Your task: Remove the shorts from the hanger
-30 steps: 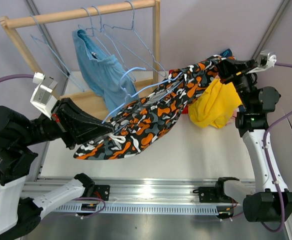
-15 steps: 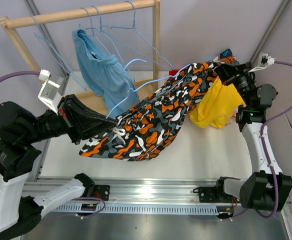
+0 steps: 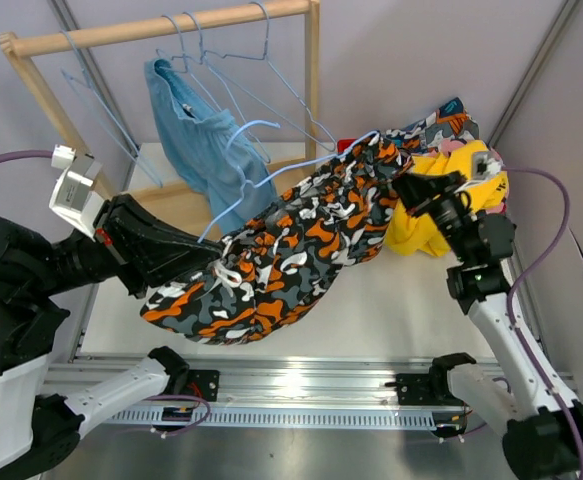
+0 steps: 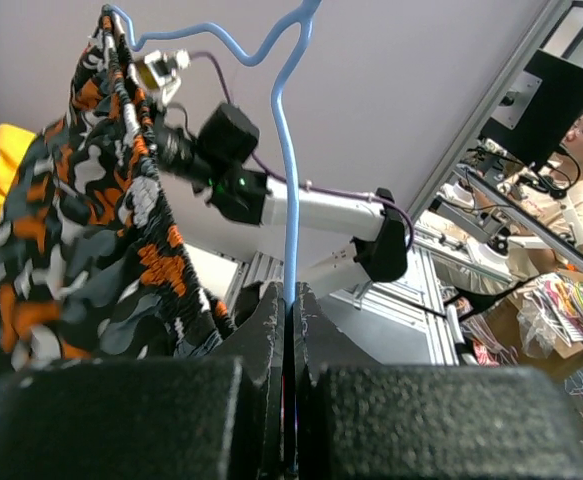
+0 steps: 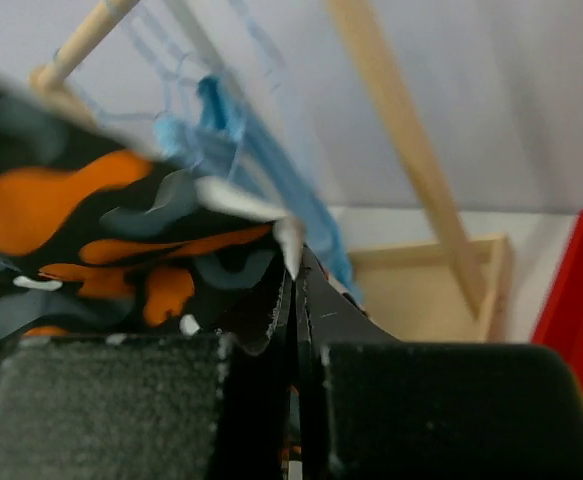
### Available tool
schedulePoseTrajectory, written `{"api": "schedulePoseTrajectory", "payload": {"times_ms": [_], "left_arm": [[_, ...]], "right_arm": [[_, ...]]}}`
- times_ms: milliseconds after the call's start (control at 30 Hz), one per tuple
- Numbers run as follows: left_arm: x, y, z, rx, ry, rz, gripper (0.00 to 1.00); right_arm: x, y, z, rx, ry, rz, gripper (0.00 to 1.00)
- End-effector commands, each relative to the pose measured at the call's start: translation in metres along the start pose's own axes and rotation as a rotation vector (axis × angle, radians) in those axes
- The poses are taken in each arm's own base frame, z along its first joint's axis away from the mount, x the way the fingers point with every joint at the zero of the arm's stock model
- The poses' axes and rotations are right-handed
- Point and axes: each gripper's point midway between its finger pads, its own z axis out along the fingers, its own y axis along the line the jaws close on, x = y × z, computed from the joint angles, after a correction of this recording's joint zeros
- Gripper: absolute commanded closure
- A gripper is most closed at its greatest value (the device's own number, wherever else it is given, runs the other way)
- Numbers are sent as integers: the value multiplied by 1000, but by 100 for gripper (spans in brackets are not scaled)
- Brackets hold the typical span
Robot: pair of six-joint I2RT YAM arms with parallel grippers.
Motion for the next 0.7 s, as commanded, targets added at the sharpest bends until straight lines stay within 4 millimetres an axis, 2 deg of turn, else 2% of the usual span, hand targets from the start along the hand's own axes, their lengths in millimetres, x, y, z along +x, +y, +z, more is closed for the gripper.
{"api": "schedulePoseTrajectory", "payload": {"times_ms": [0, 33, 67, 100, 133, 167, 200, 233, 267, 300, 333, 367, 433, 467, 667], "left_arm": [[-23, 2, 6, -1, -96, 84, 100], [-25, 7, 8, -20, -110, 85, 100], [-28, 10, 8, -36, -128, 95, 100], [-32, 11, 8, -42, -146, 110, 100], [-35, 14, 10, -54, -155, 115, 100], [-42, 11, 10, -53, -171, 123, 100], [-43, 12, 12, -54, -168, 122, 100], [-43, 15, 16, -54, -158, 119, 100], [-53, 6, 11, -49, -176, 139, 100], [-56, 3, 9, -51, -183, 149, 100], [-54, 9, 10, -77, -170, 138, 100], [-62, 2, 5, -80, -188, 158, 100], [-71, -7, -3, -85, -210, 194, 100], [-69, -4, -3, -99, -198, 190, 100], [-74, -7, -7, -114, -206, 210, 100]], "right_arm": [[14, 22, -7, 21, -7, -70, 100], [19, 44, -12, -29, -7, -49, 100], [21, 48, -15, -25, -19, -32, 100], [32, 50, -20, -35, -8, -12, 100], [38, 65, -25, -72, 3, 2, 100], [41, 66, -27, -63, 2, 7, 100], [49, 63, -30, -52, 15, 6, 100], [47, 63, -36, -48, -3, 10, 100], [45, 54, -39, -11, -28, 14, 100], [54, 40, -46, 22, -29, 15, 100], [45, 30, -53, 48, -72, 7, 100], [45, 21, -57, 75, -79, 3, 100], [54, 7, -60, 106, -50, 8, 100], [59, 2, -59, 113, -31, 14, 100], [77, -2, -58, 110, -2, 43, 100]]}}
